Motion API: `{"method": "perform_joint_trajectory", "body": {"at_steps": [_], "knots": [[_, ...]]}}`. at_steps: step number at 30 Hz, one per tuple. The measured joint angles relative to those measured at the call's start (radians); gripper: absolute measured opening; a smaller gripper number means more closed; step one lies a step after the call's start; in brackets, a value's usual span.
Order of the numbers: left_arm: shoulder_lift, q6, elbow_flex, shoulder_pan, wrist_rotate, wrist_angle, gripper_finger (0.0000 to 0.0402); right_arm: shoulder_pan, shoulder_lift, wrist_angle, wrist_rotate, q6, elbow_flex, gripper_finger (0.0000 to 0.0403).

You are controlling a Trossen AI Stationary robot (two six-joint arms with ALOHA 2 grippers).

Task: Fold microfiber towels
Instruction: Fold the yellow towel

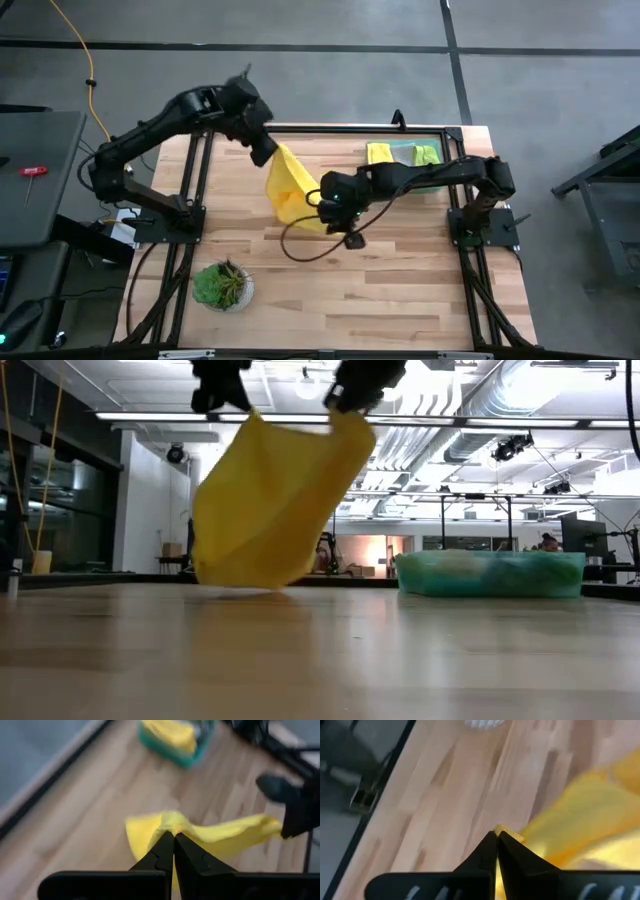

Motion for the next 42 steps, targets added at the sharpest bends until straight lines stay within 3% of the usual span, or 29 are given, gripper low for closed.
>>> {"method": "perform_joint_trajectory", "body": {"at_steps": [4, 6, 12, 16, 25, 30, 35, 42], "knots": [[0.0, -0.014, 0.101, 0.018, -0.086, 0.006, 0.0, -0.012, -0.002, -0.146, -0.089, -0.029, 0.0, 0.0], [0.0, -0.017, 0.14, 0.019, -0.121, 0.004, 0.0, -0.01, -0.002, -0.203, -0.086, -0.045, 0.0, 0.0], [-0.013, -0.026, 0.187, 0.021, -0.097, -0.031, 0.0, -0.009, -0.024, -0.408, 0.142, -0.024, 0.0, 0.0], [-0.02, -0.025, 0.187, 0.021, -0.098, -0.125, 0.0, -0.03, -0.055, -0.489, 0.204, 0.024, 0.0, 0.0], [-0.028, -0.042, 0.187, 0.021, -0.11, -0.204, 0.0, -0.09, -0.191, -0.541, 0.381, 0.062, 0.0, 0.0], [-0.028, -0.029, 0.187, 0.021, -0.126, -0.27, 0.0, -0.147, -0.275, -0.485, 0.488, 0.077, 0.0, 0.0], [-0.029, -0.008, 0.187, 0.021, -0.286, -0.288, 0.0, -0.202, -0.322, -0.352, 0.551, 0.03, 0.0, 0.0], [-0.03, 0.071, 0.187, 0.021, -0.64, -0.28, 0.0, -0.256, -0.327, -0.137, 0.624, -0.083, 0.0, 0.0]]}}
